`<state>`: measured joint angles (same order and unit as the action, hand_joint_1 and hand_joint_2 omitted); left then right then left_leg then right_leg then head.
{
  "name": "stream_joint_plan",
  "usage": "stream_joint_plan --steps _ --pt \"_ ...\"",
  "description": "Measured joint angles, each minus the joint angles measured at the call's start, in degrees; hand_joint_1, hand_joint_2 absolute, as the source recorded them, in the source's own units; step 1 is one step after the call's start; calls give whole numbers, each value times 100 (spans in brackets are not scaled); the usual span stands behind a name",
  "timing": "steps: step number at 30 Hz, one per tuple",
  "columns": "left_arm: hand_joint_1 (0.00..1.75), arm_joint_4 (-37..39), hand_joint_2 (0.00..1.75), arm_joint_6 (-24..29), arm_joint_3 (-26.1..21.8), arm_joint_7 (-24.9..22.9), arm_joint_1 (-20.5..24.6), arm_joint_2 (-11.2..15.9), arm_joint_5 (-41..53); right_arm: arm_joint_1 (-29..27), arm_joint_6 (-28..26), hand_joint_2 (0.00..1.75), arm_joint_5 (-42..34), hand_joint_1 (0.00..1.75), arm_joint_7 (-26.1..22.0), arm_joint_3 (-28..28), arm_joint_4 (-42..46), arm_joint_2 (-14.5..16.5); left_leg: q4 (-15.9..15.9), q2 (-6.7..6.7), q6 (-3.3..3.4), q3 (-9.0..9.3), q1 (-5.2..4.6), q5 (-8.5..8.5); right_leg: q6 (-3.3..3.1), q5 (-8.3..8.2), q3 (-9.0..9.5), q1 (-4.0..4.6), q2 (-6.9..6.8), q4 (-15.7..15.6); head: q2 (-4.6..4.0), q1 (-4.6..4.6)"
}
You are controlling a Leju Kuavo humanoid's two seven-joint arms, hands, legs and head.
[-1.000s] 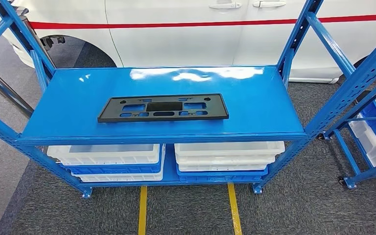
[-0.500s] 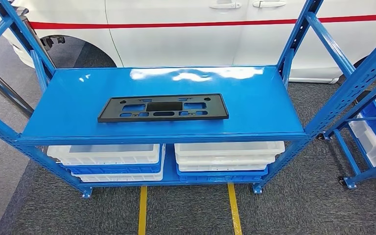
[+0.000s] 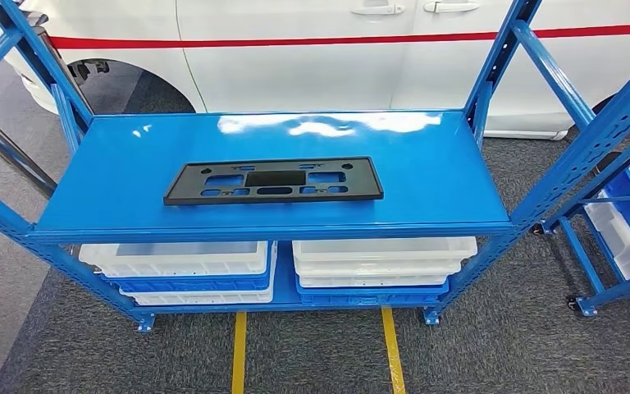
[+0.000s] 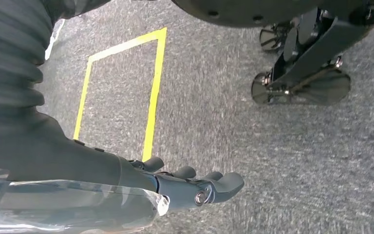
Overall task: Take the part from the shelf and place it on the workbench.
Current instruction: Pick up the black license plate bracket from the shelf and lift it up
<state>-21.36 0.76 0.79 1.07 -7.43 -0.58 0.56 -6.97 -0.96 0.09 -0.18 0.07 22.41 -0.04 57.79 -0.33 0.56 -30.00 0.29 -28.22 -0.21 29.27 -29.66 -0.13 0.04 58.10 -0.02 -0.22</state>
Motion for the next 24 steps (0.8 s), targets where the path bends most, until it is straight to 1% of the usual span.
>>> stream_joint_plan --steps 4,11,14,17,24 --pt "0 152 175 239 169 288 221 -145 221 213 -342 175 89 0 -102 10 -239 0 0 0 1 -1 0 7 2 -9 1 0 -1 0 1 0" --pt "0 545 175 770 518 807 595 -510 653 563 -1071 175 340 0 -234 123 -690 56 3 0 8 -2 -1 17 7 -20 0 -2 0 0 0 0" --pt "0 719 175 1016 647 1011 732 -622 859 688 -1297 175 409 0 -260 133 -862 97 4 0 10 -2 -1 19 7 -21 0 -4 -1 0 0 0" --pt "0 828 175 1187 727 1096 822 -689 993 769 -1412 175 471 0 -262 133 -968 122 4 -1 9 -1 -1 20 6 -22 1 -3 -1 0 0 0" --pt "0 930 175 1258 821 1112 875 -740 1028 823 -1454 175 535 0 -263 144 -1074 151 3 -1 8 -3 0 20 5 -22 2 -1 -1 2 1 0"
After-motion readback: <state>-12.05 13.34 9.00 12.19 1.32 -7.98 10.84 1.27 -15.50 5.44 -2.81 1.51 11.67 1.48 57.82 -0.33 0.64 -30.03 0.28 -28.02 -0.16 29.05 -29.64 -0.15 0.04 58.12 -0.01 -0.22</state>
